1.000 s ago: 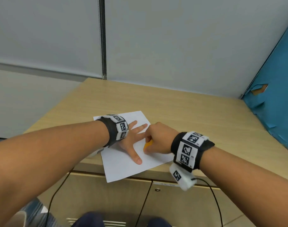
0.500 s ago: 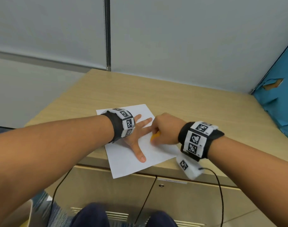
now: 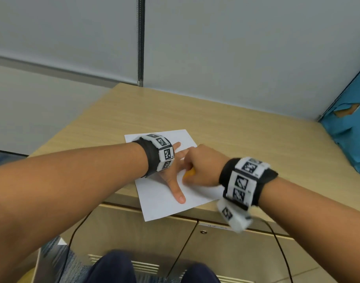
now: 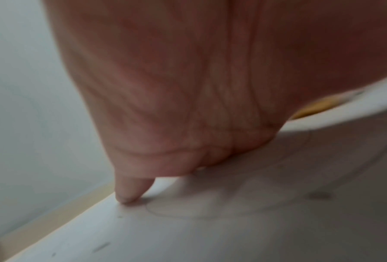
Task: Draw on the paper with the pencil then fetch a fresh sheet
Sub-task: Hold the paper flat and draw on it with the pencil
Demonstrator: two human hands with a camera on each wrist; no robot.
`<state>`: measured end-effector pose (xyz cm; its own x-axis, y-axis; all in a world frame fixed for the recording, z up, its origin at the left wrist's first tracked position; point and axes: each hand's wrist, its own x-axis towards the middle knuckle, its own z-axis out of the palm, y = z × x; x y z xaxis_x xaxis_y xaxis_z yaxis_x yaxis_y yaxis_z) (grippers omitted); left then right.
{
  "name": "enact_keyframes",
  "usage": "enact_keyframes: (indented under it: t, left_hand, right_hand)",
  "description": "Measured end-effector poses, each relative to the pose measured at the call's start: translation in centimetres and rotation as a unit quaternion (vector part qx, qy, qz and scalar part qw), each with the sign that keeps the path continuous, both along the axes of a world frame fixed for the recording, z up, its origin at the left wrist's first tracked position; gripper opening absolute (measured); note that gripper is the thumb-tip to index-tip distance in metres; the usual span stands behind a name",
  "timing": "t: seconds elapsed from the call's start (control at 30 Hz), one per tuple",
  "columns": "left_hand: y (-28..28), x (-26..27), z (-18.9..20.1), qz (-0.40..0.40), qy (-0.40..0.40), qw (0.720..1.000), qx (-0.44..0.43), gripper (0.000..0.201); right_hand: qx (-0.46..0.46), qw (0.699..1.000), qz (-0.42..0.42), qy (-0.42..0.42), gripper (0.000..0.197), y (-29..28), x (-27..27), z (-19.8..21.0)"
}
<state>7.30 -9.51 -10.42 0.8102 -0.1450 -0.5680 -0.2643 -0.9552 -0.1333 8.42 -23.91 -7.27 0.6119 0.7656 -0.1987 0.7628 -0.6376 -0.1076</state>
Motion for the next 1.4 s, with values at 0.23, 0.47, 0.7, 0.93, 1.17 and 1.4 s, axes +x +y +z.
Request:
enact_keyframes:
  t: [0.23, 0.47, 0.7, 0.93, 1.17, 1.4]
  left_hand:
    - [0.2, 0.1, -0.4, -0.01, -0.012, 1.0, -0.006, 0.153]
    - [-0.3, -0.6, 0.7, -0.015, 0.008, 1.0, 0.002, 0.128]
    - [-0.1, 0.0, -0.2, -0.015, 0.021, 0.999, 0.027, 0.156]
    - [-0.3, -0.6, 0.2, 0.001, -0.021, 1.0, -0.004, 0.148]
    - [-0.9, -0.9, 0.6, 0.045, -0.022, 0.999, 0.006, 0.147]
    - [-1.5, -1.3, 3.1, 0.102, 0.036, 0.994, 0.016, 0.131]
  right_hand:
    - [0.022, 0.997, -0.065, -0.021, 0.023, -0.8, 2.6, 0.1]
    - [0.01, 1.0, 0.008, 0.028, 0.021, -0.2, 0.6, 0.0]
    - [0.031, 0.999, 0.028, 0.027, 0.018, 0.0, -1.0, -1.0]
    - [0.019, 0.996, -0.081, -0.019, 0.025, -1.9, 2.1, -0.1]
    - [0.032, 0.997, -0.076, 0.011, 0.027, -3.4, -0.4, -1.2]
    - [-0.003, 0.987, -0.148, -0.056, 0.023, -4.0, 4.2, 0.0]
